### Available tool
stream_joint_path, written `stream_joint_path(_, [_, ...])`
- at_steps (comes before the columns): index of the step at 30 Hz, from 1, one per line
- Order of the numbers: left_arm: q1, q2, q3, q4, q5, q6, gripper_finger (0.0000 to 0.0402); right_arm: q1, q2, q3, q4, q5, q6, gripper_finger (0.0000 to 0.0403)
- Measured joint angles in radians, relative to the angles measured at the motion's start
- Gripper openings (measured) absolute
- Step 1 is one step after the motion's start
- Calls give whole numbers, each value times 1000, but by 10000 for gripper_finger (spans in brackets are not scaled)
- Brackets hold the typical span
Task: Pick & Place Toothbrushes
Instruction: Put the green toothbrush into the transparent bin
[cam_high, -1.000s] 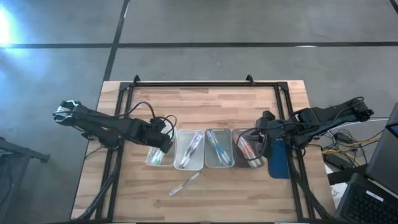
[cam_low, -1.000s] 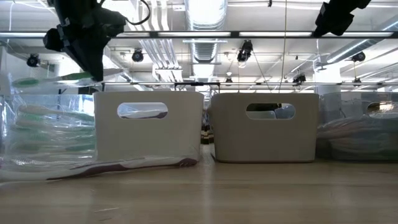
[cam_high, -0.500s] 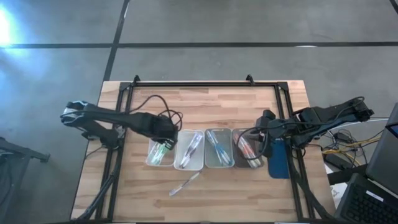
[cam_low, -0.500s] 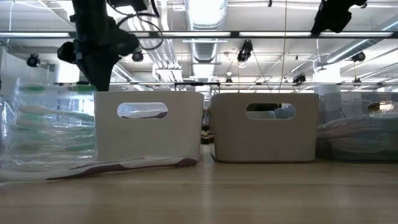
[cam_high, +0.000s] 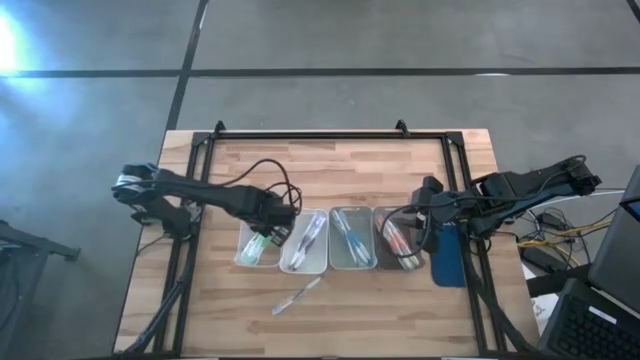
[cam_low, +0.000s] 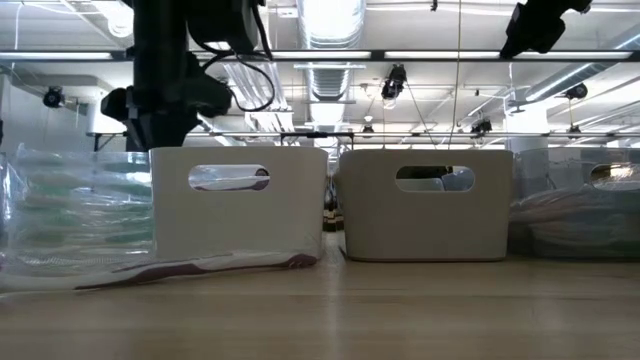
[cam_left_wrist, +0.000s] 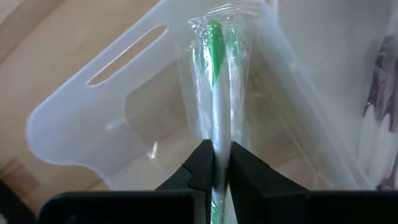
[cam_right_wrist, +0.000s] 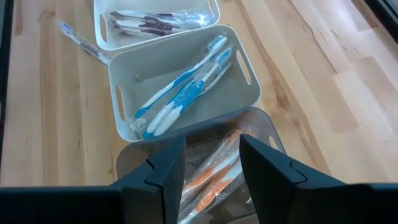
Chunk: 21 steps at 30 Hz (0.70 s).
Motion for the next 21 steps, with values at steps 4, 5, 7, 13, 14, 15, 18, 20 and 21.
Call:
stream_joint_path(4, [12, 18, 0, 23, 17, 3, 33, 0, 0, -1, 0, 17, 0, 154])
stream_joint_path(5, [16, 24, 0, 25, 22, 3, 33, 0, 0, -1, 0, 22, -1, 155])
stream_joint_path(7, [27, 36, 0, 24, 37, 3, 35, 0, 0, -1, 0, 23, -1, 158])
stream_joint_path(13, [52, 66, -2, 30, 70, 23, 38, 0, 0, -6, -1, 23, -1, 167])
stream_joint_path(14, [55, 66, -2, 32, 73, 29, 39, 0, 0, -8, -1, 23, -1, 169])
stream_joint_path(15, [56, 66, -2, 35, 79, 35, 41, 0, 0, -9, -2, 23, -1, 170])
stream_joint_path(18, [62, 62, -2, 43, 99, 61, 55, 0, 0, -14, -5, 23, -2, 173])
stream_joint_path(20, [64, 58, -2, 42, 107, 74, 68, 0, 1, -17, -4, 23, -2, 173])
stream_joint_path(21, [65, 57, -2, 42, 109, 77, 75, 0, 1, -18, -4, 23, -2, 171])
